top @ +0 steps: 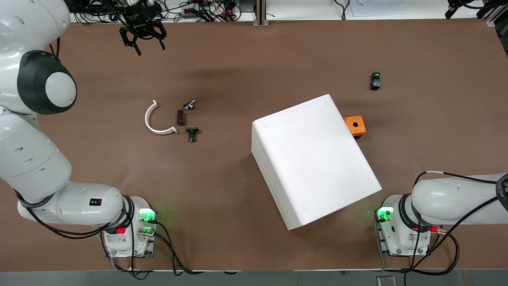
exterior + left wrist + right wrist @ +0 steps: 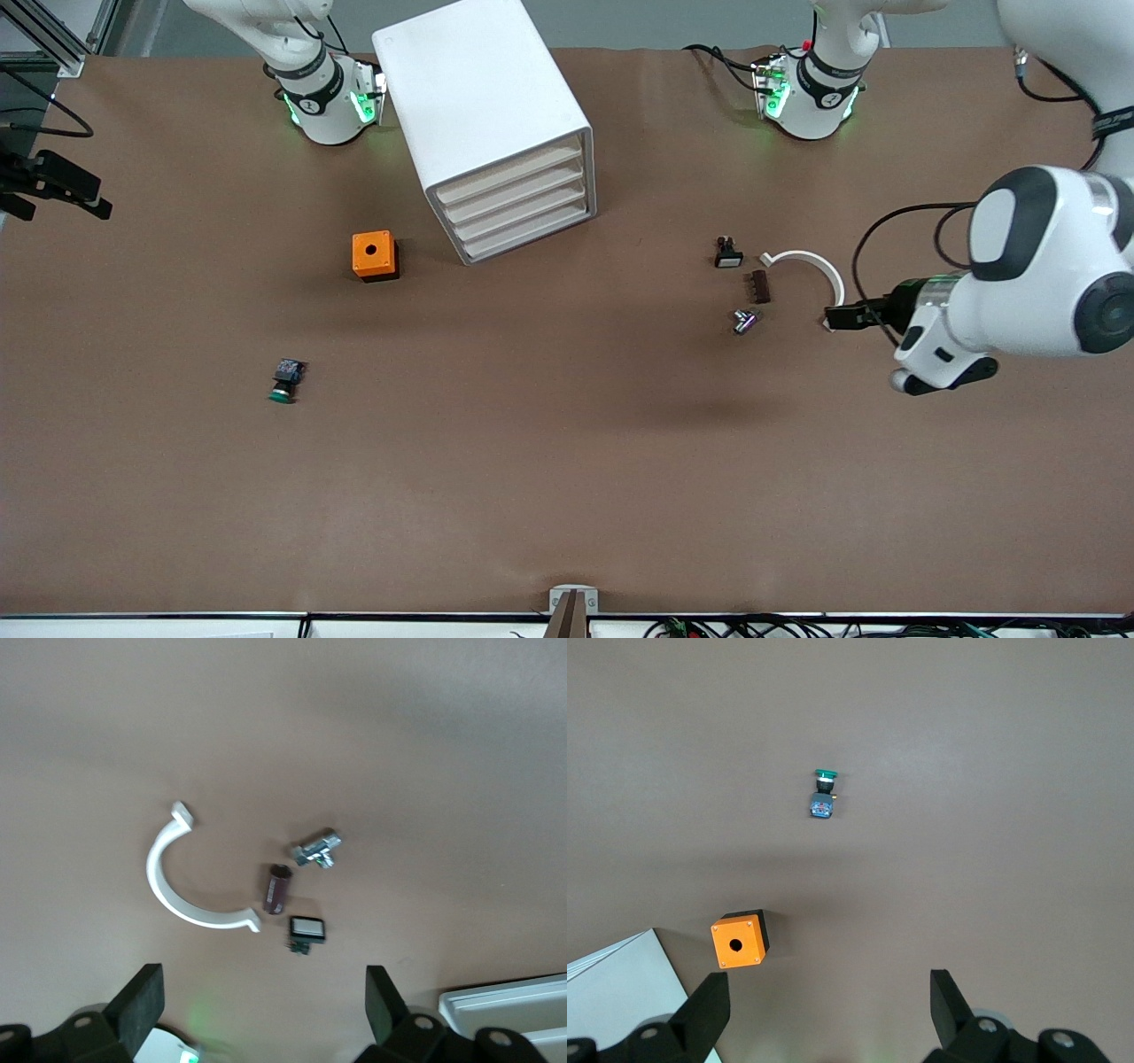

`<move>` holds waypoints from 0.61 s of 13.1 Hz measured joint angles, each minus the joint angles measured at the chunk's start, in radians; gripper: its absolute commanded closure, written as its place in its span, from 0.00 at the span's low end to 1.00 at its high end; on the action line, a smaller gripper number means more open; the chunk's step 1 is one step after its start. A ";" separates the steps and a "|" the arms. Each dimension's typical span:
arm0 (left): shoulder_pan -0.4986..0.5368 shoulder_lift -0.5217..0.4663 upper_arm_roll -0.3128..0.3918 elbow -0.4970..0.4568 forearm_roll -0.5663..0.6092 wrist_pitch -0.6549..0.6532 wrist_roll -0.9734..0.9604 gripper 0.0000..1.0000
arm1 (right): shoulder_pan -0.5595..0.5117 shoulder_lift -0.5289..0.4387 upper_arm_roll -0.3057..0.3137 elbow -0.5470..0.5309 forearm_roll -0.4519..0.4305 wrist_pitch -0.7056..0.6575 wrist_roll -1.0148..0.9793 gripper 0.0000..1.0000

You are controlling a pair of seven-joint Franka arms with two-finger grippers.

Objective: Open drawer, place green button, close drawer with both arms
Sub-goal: 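Reach the left gripper to the drawer while the right gripper reaches the button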

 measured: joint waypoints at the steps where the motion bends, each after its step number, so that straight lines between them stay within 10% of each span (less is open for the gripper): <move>1: -0.025 0.016 -0.001 0.001 -0.014 0.001 -0.061 0.00 | 0.001 -0.011 0.002 -0.012 0.000 0.003 0.000 0.00; 8: -0.211 0.090 -0.003 0.007 -0.192 0.017 -0.545 0.00 | 0.003 0.072 0.003 -0.021 -0.009 0.066 -0.001 0.00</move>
